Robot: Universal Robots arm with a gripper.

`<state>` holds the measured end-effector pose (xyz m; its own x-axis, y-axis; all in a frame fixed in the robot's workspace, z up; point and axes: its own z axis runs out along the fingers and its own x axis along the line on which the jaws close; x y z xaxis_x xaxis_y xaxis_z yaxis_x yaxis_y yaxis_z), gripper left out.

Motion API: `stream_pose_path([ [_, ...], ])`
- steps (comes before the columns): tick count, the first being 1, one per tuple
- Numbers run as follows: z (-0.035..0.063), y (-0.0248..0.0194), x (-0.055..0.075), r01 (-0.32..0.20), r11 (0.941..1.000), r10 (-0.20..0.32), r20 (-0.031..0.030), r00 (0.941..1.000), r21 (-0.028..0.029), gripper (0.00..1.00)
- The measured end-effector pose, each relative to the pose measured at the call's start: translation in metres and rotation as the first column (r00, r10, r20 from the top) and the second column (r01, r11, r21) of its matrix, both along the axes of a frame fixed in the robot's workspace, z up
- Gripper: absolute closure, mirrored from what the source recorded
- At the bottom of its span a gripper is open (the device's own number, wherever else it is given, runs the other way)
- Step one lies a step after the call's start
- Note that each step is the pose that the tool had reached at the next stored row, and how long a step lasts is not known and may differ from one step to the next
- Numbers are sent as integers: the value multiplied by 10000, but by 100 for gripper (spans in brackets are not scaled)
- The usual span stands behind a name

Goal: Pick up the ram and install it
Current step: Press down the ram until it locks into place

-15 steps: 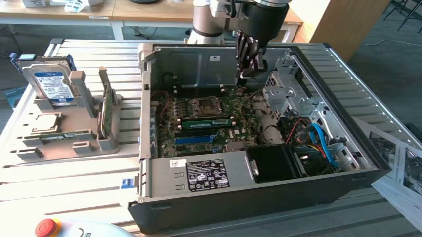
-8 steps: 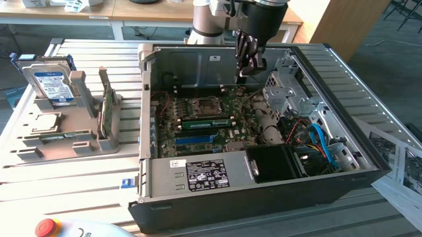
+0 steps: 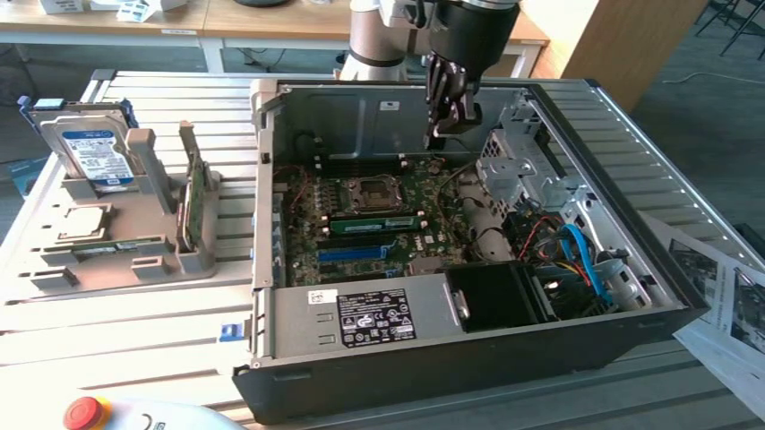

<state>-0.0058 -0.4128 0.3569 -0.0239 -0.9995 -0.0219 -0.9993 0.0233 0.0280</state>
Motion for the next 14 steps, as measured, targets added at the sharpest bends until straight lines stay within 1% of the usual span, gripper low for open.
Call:
stream_pose_path([
  [8,-1,-1,60,0,10000,0,0,10000,1,89],
  [14,-2,-2,62,0,10000,0,0,10000,1,89],
])
